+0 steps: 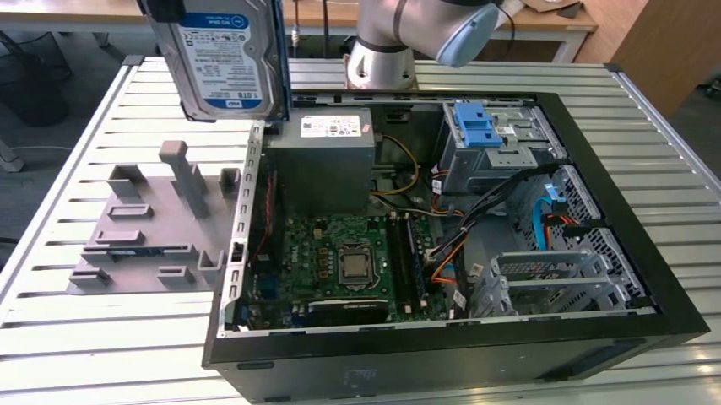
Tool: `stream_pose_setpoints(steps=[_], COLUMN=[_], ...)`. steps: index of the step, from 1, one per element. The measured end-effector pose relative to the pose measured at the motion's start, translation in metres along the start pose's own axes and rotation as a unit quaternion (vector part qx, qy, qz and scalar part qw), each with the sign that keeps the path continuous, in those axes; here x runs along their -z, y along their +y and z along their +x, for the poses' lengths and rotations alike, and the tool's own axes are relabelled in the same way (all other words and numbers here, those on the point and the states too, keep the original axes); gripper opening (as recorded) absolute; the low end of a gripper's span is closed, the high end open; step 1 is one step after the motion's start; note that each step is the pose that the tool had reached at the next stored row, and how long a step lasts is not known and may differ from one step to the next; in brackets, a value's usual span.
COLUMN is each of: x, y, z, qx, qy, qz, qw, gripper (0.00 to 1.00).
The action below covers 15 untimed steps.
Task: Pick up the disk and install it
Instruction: 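Pick up the disk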
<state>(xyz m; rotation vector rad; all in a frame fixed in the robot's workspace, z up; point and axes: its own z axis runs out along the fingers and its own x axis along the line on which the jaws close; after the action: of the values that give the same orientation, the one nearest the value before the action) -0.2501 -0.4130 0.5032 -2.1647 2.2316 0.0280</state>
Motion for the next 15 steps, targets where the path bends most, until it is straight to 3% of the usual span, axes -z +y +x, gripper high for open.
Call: stream_pose_setpoints(steps=[15], x=[-0.0001], y=[-0.0076], z=[0.0009], qx=[0.000], qy=[0.0000], qz=[0.0000], qw=[1.0000], gripper=[0.36])
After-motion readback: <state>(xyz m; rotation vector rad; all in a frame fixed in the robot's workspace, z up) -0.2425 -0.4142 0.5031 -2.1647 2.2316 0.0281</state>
